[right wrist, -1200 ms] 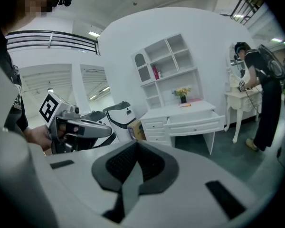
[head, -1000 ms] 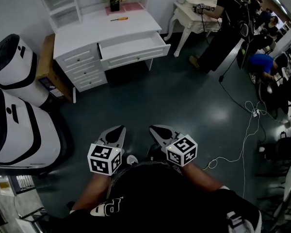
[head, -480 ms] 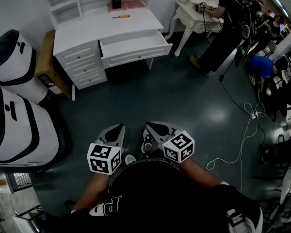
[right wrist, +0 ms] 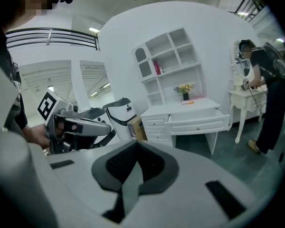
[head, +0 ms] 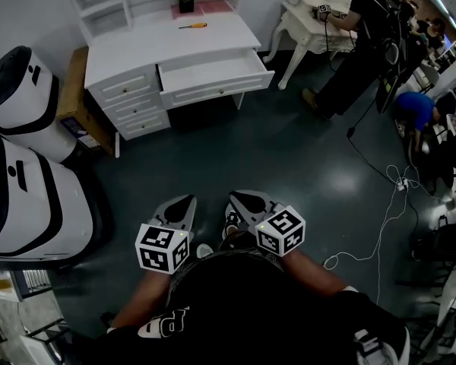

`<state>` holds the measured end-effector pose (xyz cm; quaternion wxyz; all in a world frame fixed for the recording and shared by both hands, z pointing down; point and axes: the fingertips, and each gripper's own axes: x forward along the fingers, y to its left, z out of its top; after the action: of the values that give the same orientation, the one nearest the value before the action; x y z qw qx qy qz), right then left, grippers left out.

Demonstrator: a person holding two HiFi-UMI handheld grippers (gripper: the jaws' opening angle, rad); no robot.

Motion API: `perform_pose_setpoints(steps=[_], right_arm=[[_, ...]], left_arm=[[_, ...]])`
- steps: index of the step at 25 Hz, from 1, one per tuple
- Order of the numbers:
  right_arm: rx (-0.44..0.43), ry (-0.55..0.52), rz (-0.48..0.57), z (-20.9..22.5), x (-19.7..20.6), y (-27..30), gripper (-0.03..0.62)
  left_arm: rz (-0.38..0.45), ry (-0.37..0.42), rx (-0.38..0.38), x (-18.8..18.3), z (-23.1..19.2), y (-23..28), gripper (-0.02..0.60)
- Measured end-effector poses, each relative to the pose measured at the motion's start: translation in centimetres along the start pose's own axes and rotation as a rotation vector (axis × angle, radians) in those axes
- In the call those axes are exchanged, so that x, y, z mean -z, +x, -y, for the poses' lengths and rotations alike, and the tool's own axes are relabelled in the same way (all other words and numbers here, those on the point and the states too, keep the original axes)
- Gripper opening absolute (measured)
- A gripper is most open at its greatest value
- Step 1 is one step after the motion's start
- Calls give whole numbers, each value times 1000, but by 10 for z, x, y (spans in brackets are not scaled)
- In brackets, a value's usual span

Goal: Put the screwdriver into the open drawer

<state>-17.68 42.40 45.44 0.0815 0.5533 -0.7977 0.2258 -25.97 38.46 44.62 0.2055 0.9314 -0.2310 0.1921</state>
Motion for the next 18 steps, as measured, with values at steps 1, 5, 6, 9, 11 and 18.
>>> perform_pose_setpoints(steps=[1,5,6,9,11,18], right_arm=[[2,3,2,4,-1,0,9],[7,10,14,20,-10,0,9],[9,12,16,25,-12,1,9],[13,17,25,39,-21,4,9],[13,20,31,48,-25,6,9],[26,15,43,87,-46,18,9]], left_arm=[[-1,-2,3,-2,0,4,12],[12,-10,8,-16,2,18,11],[18,-10,6,-20,2,21,11],[26,-9,1,-32,0,32,11],[26,-11,-7,-37,-3,39,11],[25,-23,-41,-57,-16,68,11]])
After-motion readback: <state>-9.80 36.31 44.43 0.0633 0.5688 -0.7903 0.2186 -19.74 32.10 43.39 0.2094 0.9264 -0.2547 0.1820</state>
